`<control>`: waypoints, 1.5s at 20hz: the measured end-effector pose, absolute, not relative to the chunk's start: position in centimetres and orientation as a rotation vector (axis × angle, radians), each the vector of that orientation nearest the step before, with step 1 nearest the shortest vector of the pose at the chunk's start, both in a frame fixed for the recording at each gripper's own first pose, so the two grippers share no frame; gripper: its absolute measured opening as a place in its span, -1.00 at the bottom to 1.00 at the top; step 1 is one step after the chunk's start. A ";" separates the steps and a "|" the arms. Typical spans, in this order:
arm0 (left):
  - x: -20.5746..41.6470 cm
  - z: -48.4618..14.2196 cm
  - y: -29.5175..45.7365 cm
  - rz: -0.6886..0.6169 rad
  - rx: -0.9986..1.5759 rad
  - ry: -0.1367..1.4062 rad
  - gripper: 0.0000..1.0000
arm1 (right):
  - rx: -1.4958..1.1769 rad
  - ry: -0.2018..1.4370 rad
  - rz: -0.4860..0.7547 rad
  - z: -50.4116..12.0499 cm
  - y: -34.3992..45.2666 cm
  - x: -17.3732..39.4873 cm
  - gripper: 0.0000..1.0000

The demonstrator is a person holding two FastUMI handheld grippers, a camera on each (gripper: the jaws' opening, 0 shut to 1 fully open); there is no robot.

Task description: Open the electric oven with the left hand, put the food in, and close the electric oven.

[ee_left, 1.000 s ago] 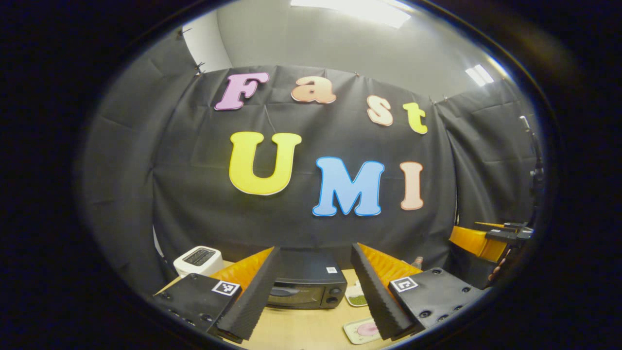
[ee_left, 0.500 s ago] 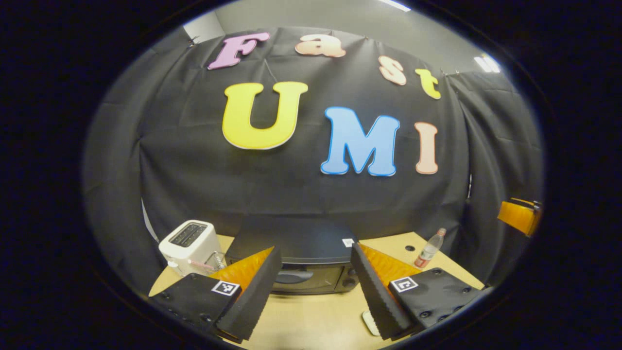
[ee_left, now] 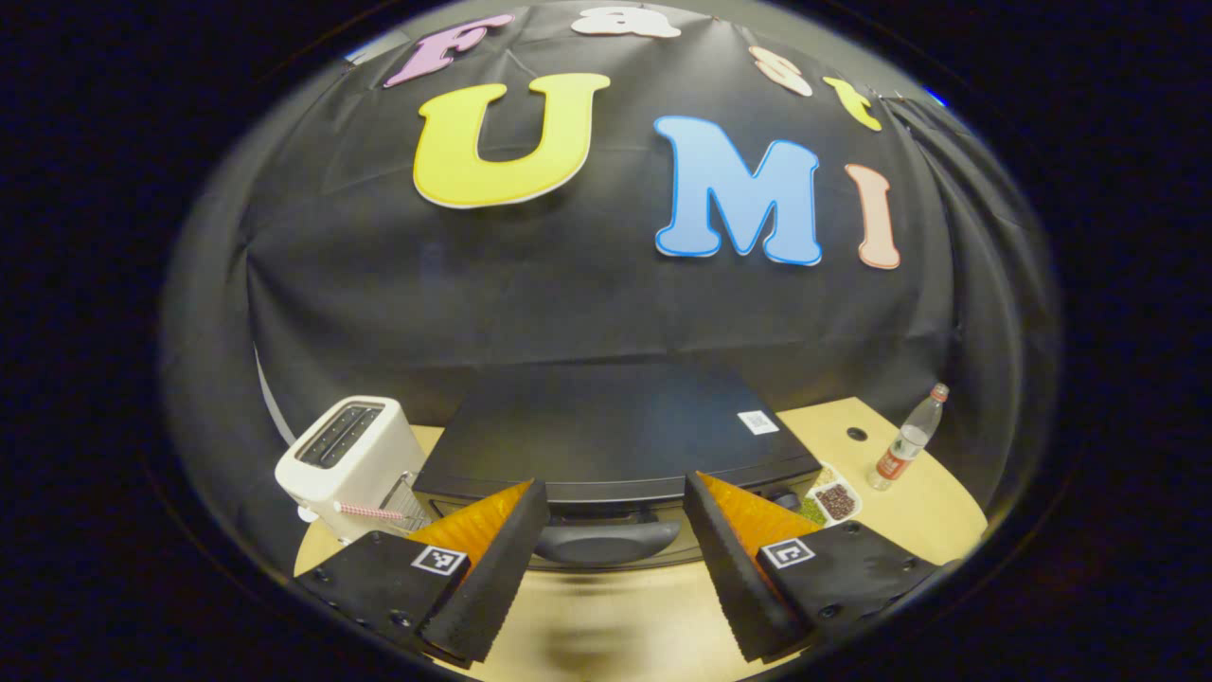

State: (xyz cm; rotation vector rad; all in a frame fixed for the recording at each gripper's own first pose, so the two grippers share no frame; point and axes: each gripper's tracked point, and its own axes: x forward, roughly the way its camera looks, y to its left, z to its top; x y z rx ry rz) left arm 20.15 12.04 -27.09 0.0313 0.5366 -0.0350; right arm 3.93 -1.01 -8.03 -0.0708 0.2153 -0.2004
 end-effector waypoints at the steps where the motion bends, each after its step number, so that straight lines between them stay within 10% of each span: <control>1: 20.4 -27.8 12.2 -0.031 0.029 0.550 1.00 | -0.068 0.219 -0.207 -8.2 -1.1 4.0 0.89; 30: 12.6 -33.6 12.7 0.002 0.049 0.652 0.94 | -0.049 0.214 -0.153 -8.1 0.6 3.6 0.89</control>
